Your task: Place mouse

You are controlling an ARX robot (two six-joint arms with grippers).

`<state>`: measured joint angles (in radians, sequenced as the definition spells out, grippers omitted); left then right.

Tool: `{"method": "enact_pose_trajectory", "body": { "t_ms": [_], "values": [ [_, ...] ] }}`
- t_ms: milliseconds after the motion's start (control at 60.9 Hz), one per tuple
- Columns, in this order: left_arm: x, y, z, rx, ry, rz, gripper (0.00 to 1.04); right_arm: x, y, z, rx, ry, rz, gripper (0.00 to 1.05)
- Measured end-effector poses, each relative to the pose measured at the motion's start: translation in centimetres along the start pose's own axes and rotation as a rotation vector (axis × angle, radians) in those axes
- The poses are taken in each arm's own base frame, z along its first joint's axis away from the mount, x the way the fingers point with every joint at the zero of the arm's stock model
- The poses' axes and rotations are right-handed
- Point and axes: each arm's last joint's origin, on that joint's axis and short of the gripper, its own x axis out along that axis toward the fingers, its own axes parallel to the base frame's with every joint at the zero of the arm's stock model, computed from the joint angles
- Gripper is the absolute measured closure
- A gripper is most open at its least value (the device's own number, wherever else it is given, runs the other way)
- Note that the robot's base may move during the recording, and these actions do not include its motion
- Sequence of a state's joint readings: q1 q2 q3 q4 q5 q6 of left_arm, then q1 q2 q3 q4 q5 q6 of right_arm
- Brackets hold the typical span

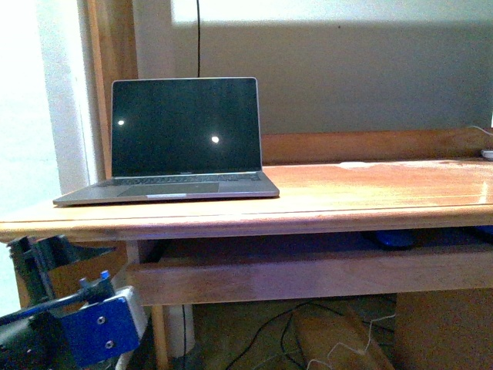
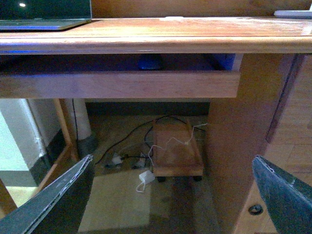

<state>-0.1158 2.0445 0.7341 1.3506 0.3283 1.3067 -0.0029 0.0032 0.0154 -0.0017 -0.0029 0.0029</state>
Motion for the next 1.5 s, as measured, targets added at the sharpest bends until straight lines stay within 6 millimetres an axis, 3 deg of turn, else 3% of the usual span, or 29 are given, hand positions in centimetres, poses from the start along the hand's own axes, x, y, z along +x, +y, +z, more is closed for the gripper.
{"method": "enact_pose_trajectory", "body": {
  "t_ms": [214,509,674,904,1101,1298,1495],
  "values": [
    [2.4,-0.7,0.7,-0.001,-0.072,-0.038,0.08,0.0,0.0,0.0,0.0,0.0,0.0,0.07],
    [5.6,-1.8,-0.1,-0.027,-0.125,-0.106,0.08,0.0,0.0,0.0,0.0,0.0,0.0,0.07],
    [6.0,-1.5,0.3,-0.075,-0.107,-0.208,0.08,0.0,0.0,0.0,0.0,0.0,0.0,0.07],
    [3.9,1.0,2.1,-0.364,-0.032,-0.523,0.08,0.0,0.0,0.0,0.0,0.0,0.0,0.07],
    [0.2,2.7,4.0,-0.616,-0.057,-0.754,0.08,0.0,0.0,0.0,0.0,0.0,0.0,0.07],
    [-2.4,3.4,5.5,-0.908,-0.077,-0.785,0.08,0.0,0.0,0.0,0.0,0.0,0.0,0.07],
    [-4.1,4.2,7.1,-1.262,-0.031,-0.647,0.08,0.0,0.0,0.0,0.0,0.0,0.0,0.07]
  ]
}}
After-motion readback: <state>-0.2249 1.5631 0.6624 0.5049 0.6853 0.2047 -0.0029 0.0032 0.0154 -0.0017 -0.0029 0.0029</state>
